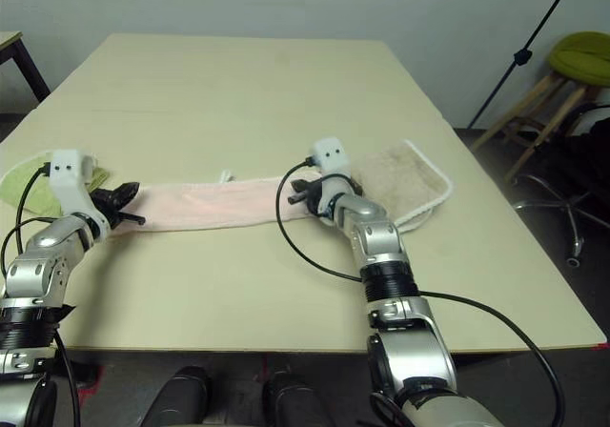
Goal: Fold the towel and set it aside.
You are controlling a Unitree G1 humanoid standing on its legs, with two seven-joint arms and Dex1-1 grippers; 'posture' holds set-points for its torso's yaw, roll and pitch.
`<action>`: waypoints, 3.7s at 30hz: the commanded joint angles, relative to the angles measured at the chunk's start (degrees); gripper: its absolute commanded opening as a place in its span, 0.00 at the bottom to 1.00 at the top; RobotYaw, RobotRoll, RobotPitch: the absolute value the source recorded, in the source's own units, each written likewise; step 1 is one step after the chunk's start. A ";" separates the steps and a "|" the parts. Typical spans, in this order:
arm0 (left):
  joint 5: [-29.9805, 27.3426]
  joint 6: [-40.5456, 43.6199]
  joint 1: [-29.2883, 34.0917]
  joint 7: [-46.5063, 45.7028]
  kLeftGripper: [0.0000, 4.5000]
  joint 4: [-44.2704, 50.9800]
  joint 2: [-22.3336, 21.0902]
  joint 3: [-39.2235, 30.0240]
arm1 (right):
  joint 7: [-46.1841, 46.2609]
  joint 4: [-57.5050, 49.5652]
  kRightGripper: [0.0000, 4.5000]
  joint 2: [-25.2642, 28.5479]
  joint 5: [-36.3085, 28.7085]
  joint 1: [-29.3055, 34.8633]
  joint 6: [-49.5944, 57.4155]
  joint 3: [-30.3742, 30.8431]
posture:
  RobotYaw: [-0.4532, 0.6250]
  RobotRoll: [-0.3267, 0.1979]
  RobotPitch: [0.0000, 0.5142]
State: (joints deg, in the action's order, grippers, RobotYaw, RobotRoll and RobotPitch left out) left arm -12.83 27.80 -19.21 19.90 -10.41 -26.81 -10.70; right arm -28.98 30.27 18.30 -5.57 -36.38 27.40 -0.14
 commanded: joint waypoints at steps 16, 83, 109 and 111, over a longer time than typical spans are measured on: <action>-1.19 -1.99 -0.05 3.99 0.01 -3.08 -4.04 -2.21 | -6.85 -5.69 0.00 7.46 -7.06 0.21 10.44 -4.68 | 0.52 0.62 0.17; -13.81 -9.40 -7.95 51.57 1.00 -5.45 -14.38 3.67 | 1.45 -30.43 0.01 1.29 -15.24 3.60 24.32 3.85 | 0.52 0.62 0.17; -13.26 -8.77 -5.04 47.70 1.00 -5.02 -16.19 2.59 | -11.69 -23.42 0.39 -1.77 -2.62 -3.36 14.23 23.77 | 0.56 0.62 0.17; -13.23 -8.74 -4.93 47.46 1.00 -5.04 -16.26 2.54 | -12.82 -25.26 0.54 -0.43 -2.56 -3.72 14.84 23.35 | 0.55 0.62 0.16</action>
State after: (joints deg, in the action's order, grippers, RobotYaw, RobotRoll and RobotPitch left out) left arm -26.58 18.57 -24.75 67.58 -16.25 -42.48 -7.82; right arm -40.60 6.71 17.28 -8.66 -39.39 42.17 22.56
